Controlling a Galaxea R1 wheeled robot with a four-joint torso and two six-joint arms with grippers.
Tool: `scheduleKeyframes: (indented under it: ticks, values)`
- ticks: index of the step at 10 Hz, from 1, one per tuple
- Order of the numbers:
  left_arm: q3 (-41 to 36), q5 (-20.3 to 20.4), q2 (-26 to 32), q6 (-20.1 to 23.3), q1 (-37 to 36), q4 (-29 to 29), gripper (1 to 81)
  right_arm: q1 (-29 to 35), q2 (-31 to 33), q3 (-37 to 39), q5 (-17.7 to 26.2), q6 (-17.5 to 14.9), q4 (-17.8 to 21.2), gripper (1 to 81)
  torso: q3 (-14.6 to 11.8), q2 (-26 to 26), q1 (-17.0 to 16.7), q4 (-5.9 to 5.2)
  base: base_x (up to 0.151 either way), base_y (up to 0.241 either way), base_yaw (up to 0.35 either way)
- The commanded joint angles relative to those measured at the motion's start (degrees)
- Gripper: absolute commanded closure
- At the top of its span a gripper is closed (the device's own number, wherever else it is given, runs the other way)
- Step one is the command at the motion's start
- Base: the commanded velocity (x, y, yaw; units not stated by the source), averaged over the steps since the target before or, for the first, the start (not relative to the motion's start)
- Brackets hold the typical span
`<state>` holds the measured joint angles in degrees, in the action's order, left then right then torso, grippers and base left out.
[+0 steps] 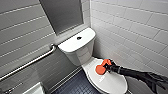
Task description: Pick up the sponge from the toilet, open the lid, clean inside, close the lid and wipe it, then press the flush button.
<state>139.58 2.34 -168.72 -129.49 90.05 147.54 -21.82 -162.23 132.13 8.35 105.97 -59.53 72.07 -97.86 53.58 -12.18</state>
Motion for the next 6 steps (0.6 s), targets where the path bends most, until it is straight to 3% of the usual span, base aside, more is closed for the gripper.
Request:
scheduleKeyframes:
  ticks: [1, 2, 3, 6]
  values:
    - [-0.5, -1.3, 0.7, -0.1, 2.1, 0.4, 1.0, 3.8, 4.5, -16.8, 5.5, 0.2, -2.1, 81.1, 0.0, 0.0, 0.0, 0.0, 0.0, 0.0, 0.0]
    - [-0.6, -1.3, 0.6, -0.1, 2.1, 0.6, 1.0, 3.5, 7.3, -22.9, 11.1, 0.3, -2.1, 81.1, 0.0, 0.0, 0.0, 0.0, 0.0, 0.0, 0.0]
    - [-0.6, -1.3, 0.5, 0.0, 2.1, 0.8, 1.0, 2.4, 10.1, -26.7, 12.9, 0.3, -2.1, 81.1, 0.0, 0.0, 0.0, 0.0, 0.0, 0.0, 0.0]
    - [-0.6, -1.3, 0.5, 0.0, 2.0, 1.0, 1.0, -1.3, 17.6, -34.0, 14.1, 0.3, -2.2, 81.1, 0.0, 0.0, 0.0, 0.0, 0.0, 0.0, 0.0]
